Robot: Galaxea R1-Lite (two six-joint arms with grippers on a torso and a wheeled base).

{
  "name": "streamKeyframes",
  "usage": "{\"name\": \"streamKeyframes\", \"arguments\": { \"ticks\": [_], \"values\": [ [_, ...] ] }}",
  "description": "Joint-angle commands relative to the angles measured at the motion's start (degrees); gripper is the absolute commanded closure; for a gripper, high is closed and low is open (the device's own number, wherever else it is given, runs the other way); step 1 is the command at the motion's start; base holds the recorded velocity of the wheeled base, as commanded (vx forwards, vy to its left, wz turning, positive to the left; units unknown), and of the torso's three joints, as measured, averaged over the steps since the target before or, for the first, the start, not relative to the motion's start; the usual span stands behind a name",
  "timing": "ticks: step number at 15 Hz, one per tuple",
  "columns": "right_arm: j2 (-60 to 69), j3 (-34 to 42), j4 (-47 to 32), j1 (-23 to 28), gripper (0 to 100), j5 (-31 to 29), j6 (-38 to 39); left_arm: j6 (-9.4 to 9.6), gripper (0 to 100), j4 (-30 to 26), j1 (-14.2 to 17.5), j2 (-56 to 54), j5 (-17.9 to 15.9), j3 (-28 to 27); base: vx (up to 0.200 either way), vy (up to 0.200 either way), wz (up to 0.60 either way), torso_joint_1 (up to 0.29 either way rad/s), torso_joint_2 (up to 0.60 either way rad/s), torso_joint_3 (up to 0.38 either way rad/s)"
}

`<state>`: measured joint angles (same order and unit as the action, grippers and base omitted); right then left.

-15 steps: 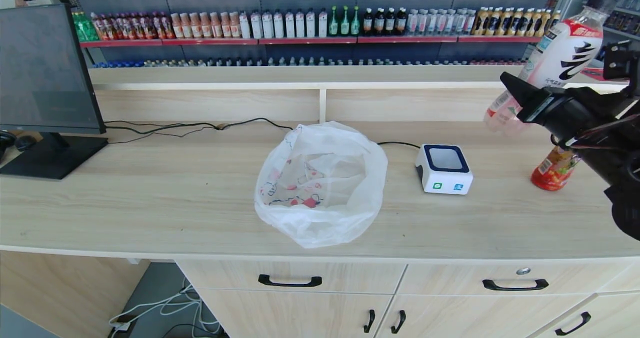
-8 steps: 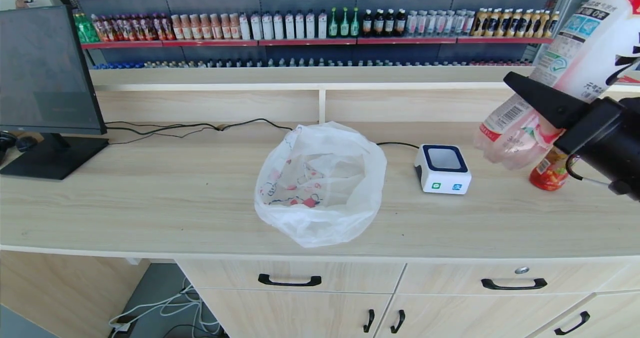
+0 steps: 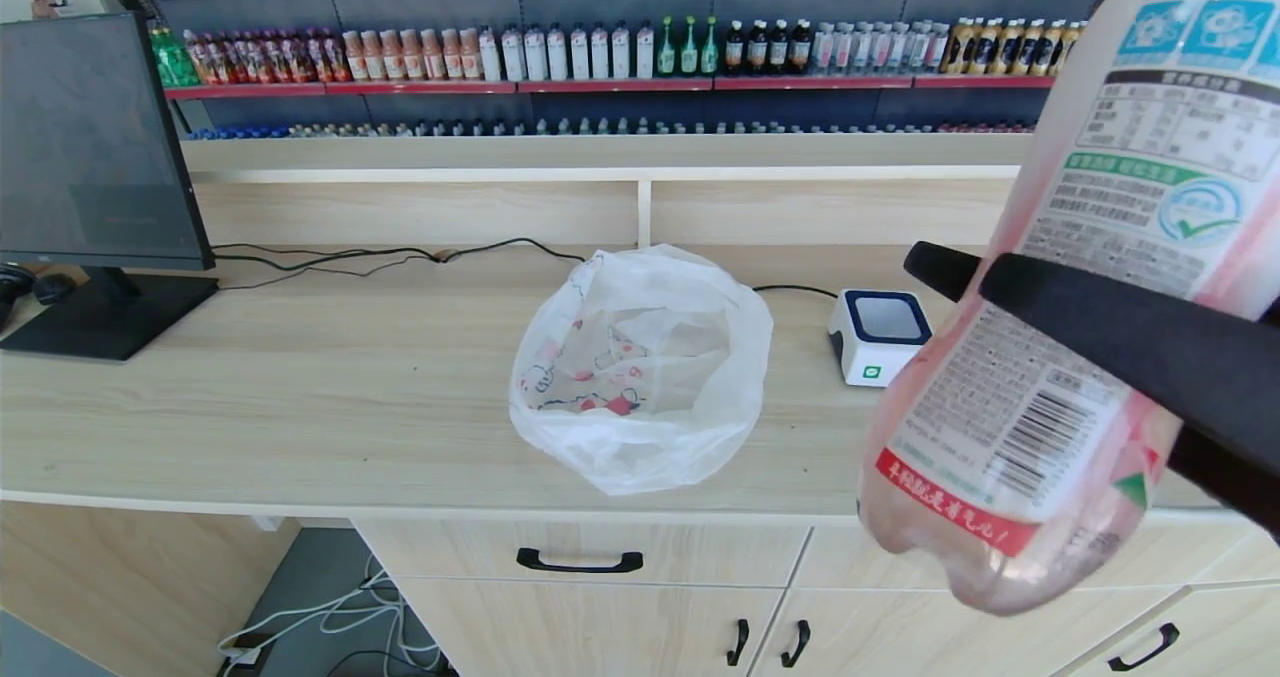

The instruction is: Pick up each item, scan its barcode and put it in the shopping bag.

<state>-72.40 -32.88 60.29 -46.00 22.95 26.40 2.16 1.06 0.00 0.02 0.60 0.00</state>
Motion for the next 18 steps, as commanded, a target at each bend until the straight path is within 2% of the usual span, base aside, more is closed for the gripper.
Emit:
{"name": "streamKeyframes", "arguments": {
  "ticks": [1, 6, 8, 12, 16, 18],
  "values": [
    [-0.1, 0.1, 0.0, -3.3, 100, 0.2, 2.2, -0.05, 0, 0.0, 0.0, 0.0, 0.0, 0.0, 0.0, 0.0, 0.0, 0.0, 0.0, 0.0],
    [-3.0, -3.9, 0.4, -3.3, 100, 0.4, 12.8, -0.05, 0, -0.2, 0.0, 0.0, 0.0, 0.0, 0.0, 0.0, 0.0, 0.0, 0.0, 0.0],
    [-2.8, -3.4, 0.8, -3.3, 100, 2.3, 15.8, -0.05, 0, -0.3, 0.0, 0.0, 0.0, 0.0, 0.0, 0.0, 0.0, 0.0, 0.0, 0.0],
    [-2.8, 2.3, 5.1, -3.4, 100, 11.2, 17.4, -0.14, 0, -0.4, 0.0, 0.0, 0.0, 0.0, 0.0, 0.0, 0.0, 0.0, 0.0, 0.0],
    [-3.1, 1.0, 5.5, -2.8, 100, 11.7, 17.1, -0.31, 0, -0.3, 0.0, 0.0, 0.0, 0.0, 0.0, 0.0, 0.0, 0.0, 0.0, 0.0],
    [-3.5, -0.7, 6.6, 1.1, 100, 11.5, 13.3, -0.4, 0, -0.4, 0.0, 0.0, 0.0, 0.0, 0.0, 0.0, 0.0, 0.0, 0.0, 0.0]
  ]
}}
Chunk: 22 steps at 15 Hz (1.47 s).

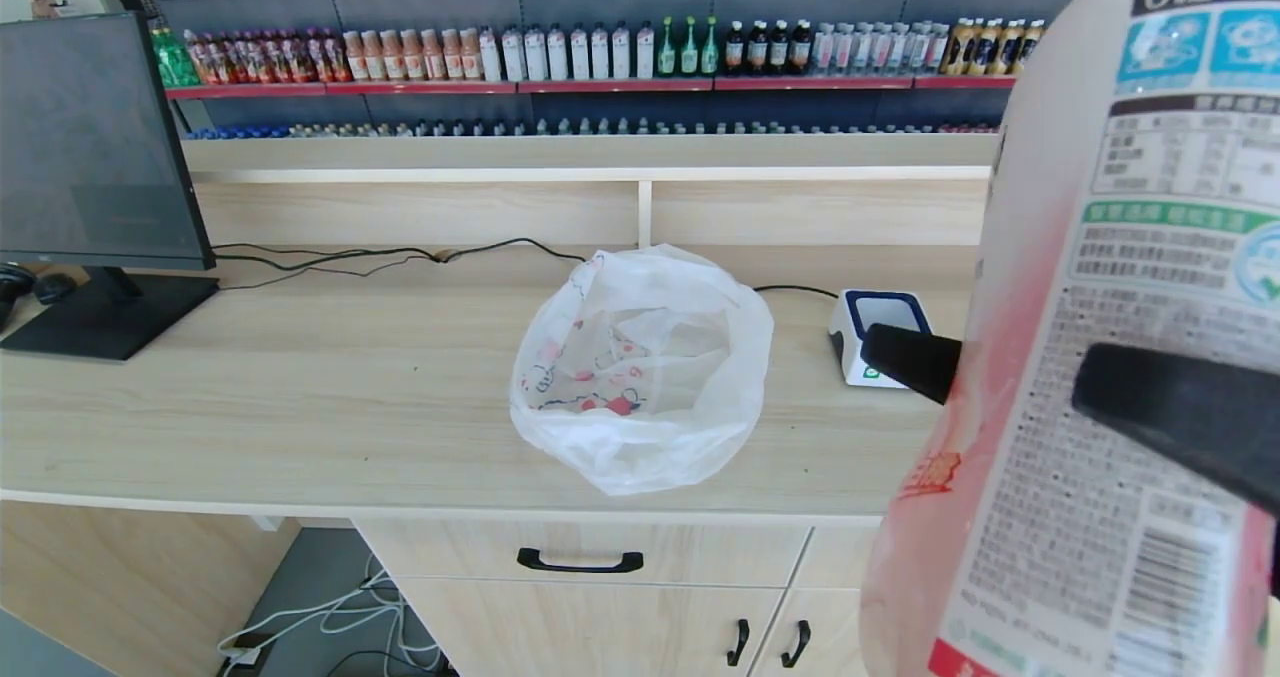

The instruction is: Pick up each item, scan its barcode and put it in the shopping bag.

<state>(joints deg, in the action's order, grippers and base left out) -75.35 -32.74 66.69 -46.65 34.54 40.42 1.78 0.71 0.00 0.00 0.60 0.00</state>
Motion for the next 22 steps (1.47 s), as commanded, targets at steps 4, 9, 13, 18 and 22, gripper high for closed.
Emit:
{"name": "streamKeyframes", "arguments": {
  "ticks": [4, 9, 13, 18, 22],
  "values": [
    [-4.3, -14.1, -8.4, 20.5, 100, -8.3, -20.6, -0.02, 0, 0.0, 0.0, 0.0, 0.0, 0.0, 0.0, 0.0, 0.0, 0.0, 0.0, 0.0],
    [-8.4, -23.1, -17.3, 30.8, 100, -17.0, -40.8, -0.11, 0, 0.0, 0.0, 0.0, 0.0, 0.0, 0.0, 0.0, 0.0, 0.0, 0.0, 0.0],
    [-12.1, -19.9, -16.9, 31.1, 100, -21.1, -44.5, -0.11, 0, 0.0, 0.0, 0.0, 0.0, 0.0, 0.0, 0.0, 0.0, 0.0, 0.0, 0.0],
    [-26.4, -19.9, -5.7, 33.9, 100, -18.8, -53.3, -0.81, 0, 0.1, 0.0, 0.0, 0.0, 0.0, 0.0, 0.0, 0.0, 0.0, 0.0, 0.0],
    [-40.6, -27.2, 9.7, 33.9, 100, -17.3, -59.1, -0.81, 0, 0.1, 0.0, 0.0, 0.0, 0.0, 0.0, 0.0, 0.0, 0.0, 0.0, 0.0]
  ]
}}
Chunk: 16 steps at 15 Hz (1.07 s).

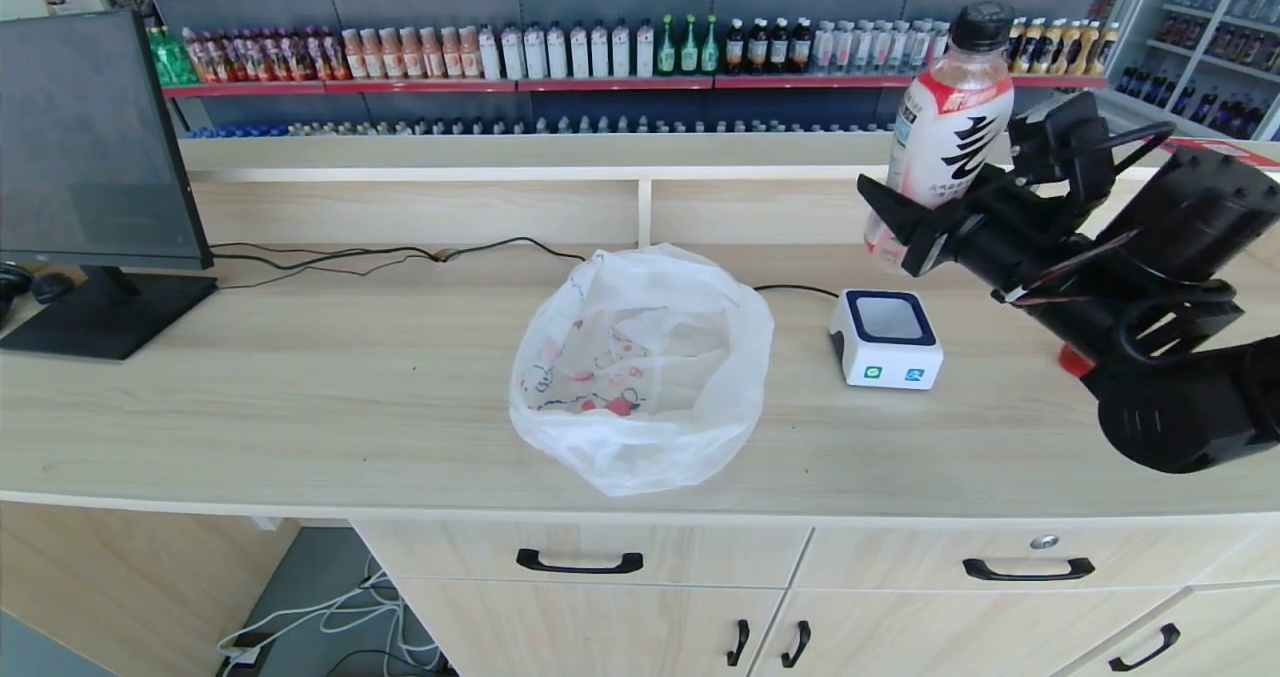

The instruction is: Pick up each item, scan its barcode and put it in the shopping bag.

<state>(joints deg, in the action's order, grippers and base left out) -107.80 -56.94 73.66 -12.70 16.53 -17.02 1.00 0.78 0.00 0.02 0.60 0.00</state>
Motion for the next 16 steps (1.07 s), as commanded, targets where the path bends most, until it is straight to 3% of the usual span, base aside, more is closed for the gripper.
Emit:
{"name": "streamKeyframes", "arguments": {
  "ticks": [1, 6, 9, 13, 16],
  "values": [
    [-8.7, -2.9, 2.7, 0.0, 100, 1.8, -4.6, -0.03, 0, 0.0, 0.0, 0.0, 0.0, 0.0, 0.0, 0.0, 0.0, 0.0, 0.0, 0.0],
    [-9.1, -3.2, 1.0, 4.8, 100, 6.3, -20.6, -0.03, 0, 0.0, 0.0, 0.0, 0.0, 0.0, 0.0, 0.0, 0.0, 0.0, 0.0, 0.0],
    [-11.1, -4.8, -1.2, 9.7, 100, 12.6, -28.6, -0.12, 0, 0.0, 0.0, 0.0, 0.0, 0.0, 0.0, 0.0, 0.0, 0.0, 0.0, 0.0],
    [-15.0, -8.9, -1.7, 11.9, 100, 20.6, -35.3, -0.21, 0, 0.1, 0.0, 0.0, 0.0, 0.0, 0.0, 0.0, 0.0, 0.0, 0.0, 0.0],
    [-16.7, -11.3, -3.1, 13.6, 100, 21.4, -36.8, 0.06, 0, 0.1, 0.0, 0.0, 0.0, 0.0, 0.0, 0.0, 0.0, 0.0, 0.0, 0.0]
  ]
}}
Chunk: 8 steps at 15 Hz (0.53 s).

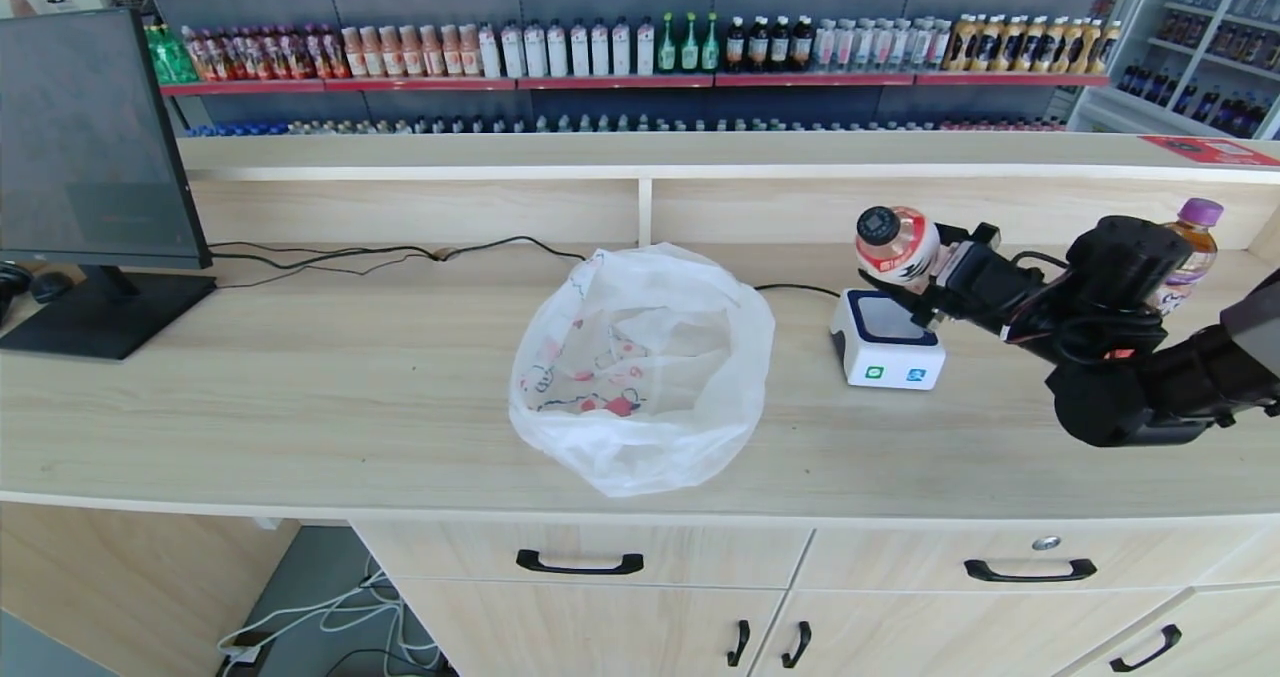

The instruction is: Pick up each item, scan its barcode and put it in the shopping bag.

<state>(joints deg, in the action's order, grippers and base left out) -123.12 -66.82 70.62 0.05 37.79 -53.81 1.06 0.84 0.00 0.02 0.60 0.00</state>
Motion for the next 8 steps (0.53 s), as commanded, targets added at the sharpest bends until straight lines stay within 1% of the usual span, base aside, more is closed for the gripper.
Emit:
{"name": "streamKeyframes", "arguments": {
  "ticks": [1, 3, 8],
  "values": [
    [-1.7, -2.9, -0.6, 1.5, 100, 0.2, 0.1, 0.08, 0, 0.0, 0.0, 0.0, 0.0, 0.0, 0.0, 0.0, 0.0, 0.0, 0.0, 0.0],
    [-1.7, -4.0, -2.2, 2.7, 100, 0.4, 0.1, 0.08, 0, 0.0, 0.0, 0.0, 0.0, 0.0, 0.0, 0.0, 0.0, 0.0, 0.0, 0.0],
    [-0.7, -2.7, -2.2, 1.9, 100, 0.1, 0.0, -0.01, 0, -0.1, 0.0, 0.0, 0.0, 0.0, 0.0, 0.0, 0.0, 0.0, 0.0, 0.0]
  ]
}}
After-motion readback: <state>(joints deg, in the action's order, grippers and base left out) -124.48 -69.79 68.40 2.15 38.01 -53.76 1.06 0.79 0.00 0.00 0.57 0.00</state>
